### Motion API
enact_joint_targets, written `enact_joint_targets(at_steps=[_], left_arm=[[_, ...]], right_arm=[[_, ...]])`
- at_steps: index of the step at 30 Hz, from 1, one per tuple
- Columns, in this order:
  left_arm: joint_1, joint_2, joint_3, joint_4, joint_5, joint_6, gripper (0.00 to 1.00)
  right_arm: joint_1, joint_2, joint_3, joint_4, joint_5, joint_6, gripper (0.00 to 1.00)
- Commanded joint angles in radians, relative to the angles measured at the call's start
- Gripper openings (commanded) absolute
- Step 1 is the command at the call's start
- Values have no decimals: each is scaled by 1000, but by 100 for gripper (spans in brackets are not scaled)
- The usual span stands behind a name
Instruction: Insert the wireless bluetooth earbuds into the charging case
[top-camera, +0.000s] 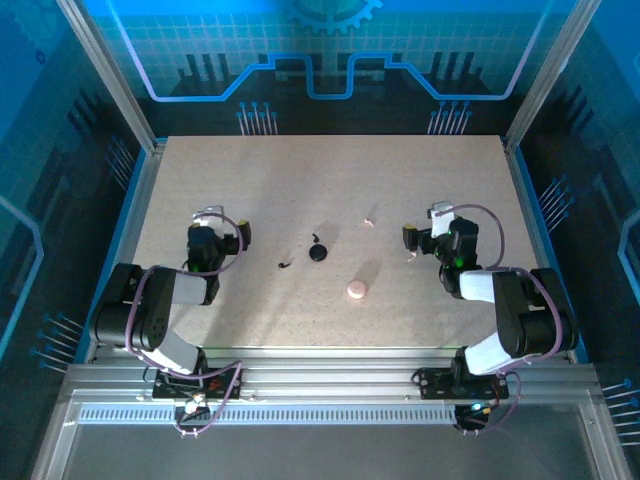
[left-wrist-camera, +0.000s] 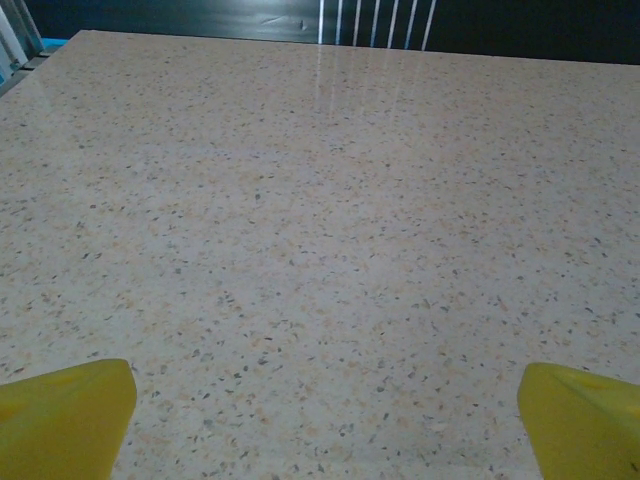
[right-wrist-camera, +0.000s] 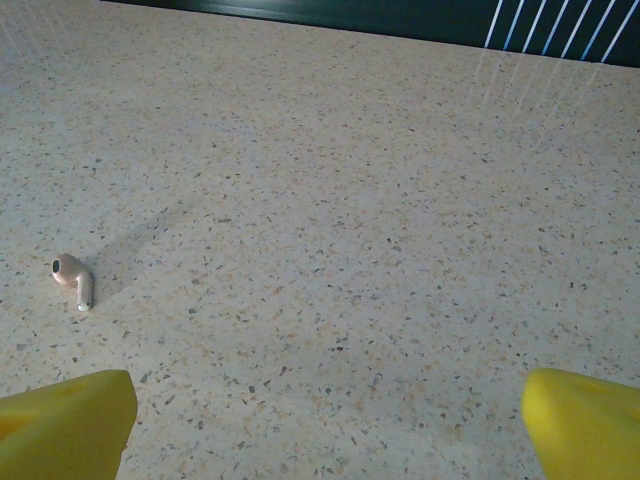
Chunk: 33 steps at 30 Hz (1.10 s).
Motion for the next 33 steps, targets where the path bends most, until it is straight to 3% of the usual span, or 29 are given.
enact_joint_targets(at_steps=[1, 8, 12, 18, 21, 26, 28, 33], left_arm=[[12, -4, 20, -6, 48, 24, 99], [16, -33, 19, -27, 53, 25, 98], [0, -189, 82, -273, 41, 36, 97], [-65, -379, 236, -711, 32, -66, 94], [-113, -417, 313, -921, 17, -133, 94], [-138, -418, 404, -1212, -2, -265, 92], [-140, -424, 406, -1268, -5, -318, 91], [-143, -446, 359, -1312, -10, -370, 91]], right_arm=[[-8, 1, 13, -6, -1, 14, 100], [7, -35, 32, -63, 35, 10, 100], [20, -163, 167, -419, 41, 46, 100], [77, -265, 385, -924, 35, 123, 100], [156, -266, 515, -1169, 112, 146, 100], [295, -222, 691, -1534, 130, 269, 100], [356, -205, 732, -1634, 130, 345, 100], [524, -158, 727, -1743, 57, 556, 85]])
